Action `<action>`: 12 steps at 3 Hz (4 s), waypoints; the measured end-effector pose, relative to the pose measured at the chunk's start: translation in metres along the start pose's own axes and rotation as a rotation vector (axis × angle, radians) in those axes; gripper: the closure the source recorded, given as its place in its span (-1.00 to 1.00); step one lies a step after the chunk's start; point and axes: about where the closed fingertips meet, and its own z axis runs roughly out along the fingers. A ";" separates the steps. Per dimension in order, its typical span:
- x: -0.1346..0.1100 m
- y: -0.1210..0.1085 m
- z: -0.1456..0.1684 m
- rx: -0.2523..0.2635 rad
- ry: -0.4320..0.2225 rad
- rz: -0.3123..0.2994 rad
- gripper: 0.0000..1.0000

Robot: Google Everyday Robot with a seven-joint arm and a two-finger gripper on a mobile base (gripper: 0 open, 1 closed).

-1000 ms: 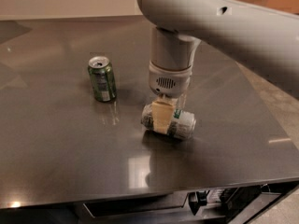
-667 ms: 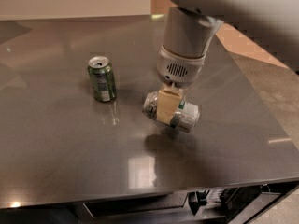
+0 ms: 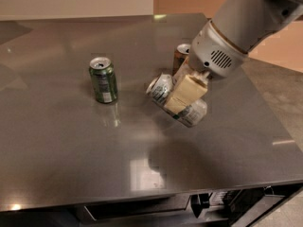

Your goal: Place 7up can upright

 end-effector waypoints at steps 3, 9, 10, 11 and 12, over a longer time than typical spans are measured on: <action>0.003 0.027 -0.004 -0.099 -0.544 -0.134 1.00; 0.036 0.040 0.033 -0.147 -0.870 -0.235 0.17; 0.038 0.041 0.037 -0.117 -0.873 -0.237 -0.28; 0.041 0.042 0.040 -0.098 -0.873 -0.235 -0.76; 0.039 0.043 0.040 -0.099 -0.872 -0.238 -1.00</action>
Offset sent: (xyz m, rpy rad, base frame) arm -0.0344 -0.0061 0.0150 0.6672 -0.1149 0.1375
